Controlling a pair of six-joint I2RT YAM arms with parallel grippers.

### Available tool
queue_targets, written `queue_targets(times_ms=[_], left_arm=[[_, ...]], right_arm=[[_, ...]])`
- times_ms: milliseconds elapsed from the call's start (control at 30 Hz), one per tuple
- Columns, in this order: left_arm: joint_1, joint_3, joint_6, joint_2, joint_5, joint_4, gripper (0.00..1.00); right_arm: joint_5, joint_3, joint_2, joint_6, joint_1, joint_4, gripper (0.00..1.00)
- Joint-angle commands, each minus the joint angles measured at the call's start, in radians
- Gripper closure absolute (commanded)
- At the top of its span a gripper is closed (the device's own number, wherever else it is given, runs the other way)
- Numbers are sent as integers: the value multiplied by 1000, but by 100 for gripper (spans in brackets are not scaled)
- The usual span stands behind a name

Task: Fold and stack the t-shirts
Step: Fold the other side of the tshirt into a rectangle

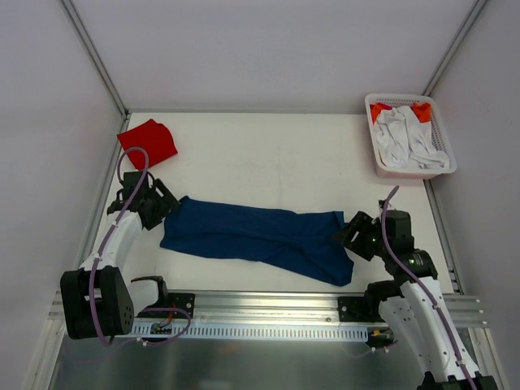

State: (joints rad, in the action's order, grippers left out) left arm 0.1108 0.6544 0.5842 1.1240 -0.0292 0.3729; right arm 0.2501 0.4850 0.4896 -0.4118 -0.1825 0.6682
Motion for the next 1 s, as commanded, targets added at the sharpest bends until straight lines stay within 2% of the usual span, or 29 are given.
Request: queue_targets(times_ms=[0, 133, 333, 433, 467, 567, 667, 800, 967], left_arm=[[-13, 44, -27, 26, -43, -29, 27], [-14, 60, -38, 25, -55, -32, 27], [-22, 88, -46, 33, -96, -40, 27], [-98, 119, -58, 57, -60, -49, 28], [-167, 129, -64, 65, -31, -51, 28], [-284, 163, -72, 98, 67, -49, 28], [-350, 180, -75, 132, 124, -51, 28], [-382, 182, -90, 148, 150, -60, 28], [-388, 171, -113, 154, 149, -83, 28]], right_arm=[[-11, -25, 81, -10, -9, -145, 32], [-6, -54, 170, -9, -12, -238, 26], [-55, -95, 239, 5, -46, -298, 30], [-139, -62, 315, 45, -135, -276, 31], [-199, -28, 343, 54, -206, -271, 31], [-358, 68, 461, 83, -371, -223, 32], [-477, 176, 562, 110, -489, -176, 32], [-584, 298, 673, 168, -575, -133, 31], [-607, 388, 808, 246, -615, -133, 31]])
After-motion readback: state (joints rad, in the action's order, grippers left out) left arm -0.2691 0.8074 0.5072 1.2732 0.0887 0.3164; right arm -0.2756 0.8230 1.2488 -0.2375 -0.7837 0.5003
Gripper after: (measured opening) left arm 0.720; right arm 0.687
